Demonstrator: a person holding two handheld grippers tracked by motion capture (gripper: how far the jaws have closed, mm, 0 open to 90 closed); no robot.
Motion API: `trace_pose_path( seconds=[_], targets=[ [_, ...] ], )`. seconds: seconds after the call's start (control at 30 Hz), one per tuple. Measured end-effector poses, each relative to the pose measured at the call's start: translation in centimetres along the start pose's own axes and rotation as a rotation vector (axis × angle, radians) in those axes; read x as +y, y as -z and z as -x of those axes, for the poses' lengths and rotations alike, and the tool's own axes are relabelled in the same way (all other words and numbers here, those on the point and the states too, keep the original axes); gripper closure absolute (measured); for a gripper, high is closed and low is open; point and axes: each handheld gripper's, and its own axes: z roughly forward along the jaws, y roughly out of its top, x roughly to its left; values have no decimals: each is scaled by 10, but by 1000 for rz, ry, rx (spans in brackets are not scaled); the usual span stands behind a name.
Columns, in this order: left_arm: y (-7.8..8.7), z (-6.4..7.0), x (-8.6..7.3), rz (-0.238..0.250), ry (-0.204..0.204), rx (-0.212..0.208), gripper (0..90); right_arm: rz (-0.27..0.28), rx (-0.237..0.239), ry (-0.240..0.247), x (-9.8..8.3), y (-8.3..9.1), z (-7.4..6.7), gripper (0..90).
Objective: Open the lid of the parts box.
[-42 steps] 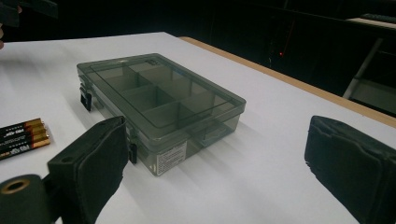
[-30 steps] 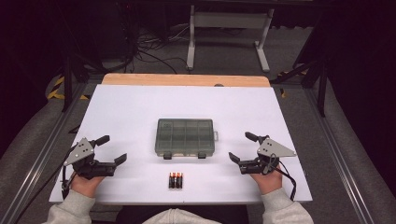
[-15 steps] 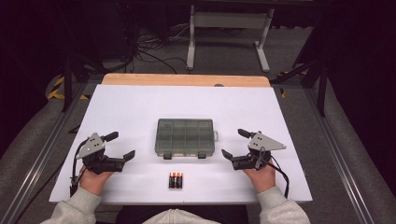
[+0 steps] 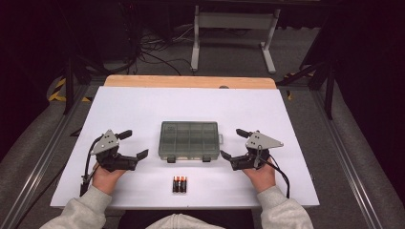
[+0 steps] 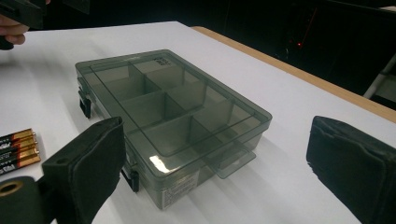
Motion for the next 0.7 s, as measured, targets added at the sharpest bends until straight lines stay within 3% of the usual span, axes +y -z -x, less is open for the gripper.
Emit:
trace_pose_path(
  seconds=[0.33,0.53,0.7],
  targets=[
    [-14,-1,5,19,9,-15,32,2,7,-9,3,-8,4,53],
    [-16,1,4,19,-9,-60,50,-20,19,-8,5,-6,2,60],
    [-16,0,5,14,-6,-73,39,-29,34,-11,4,-8,1,62]
  ],
)
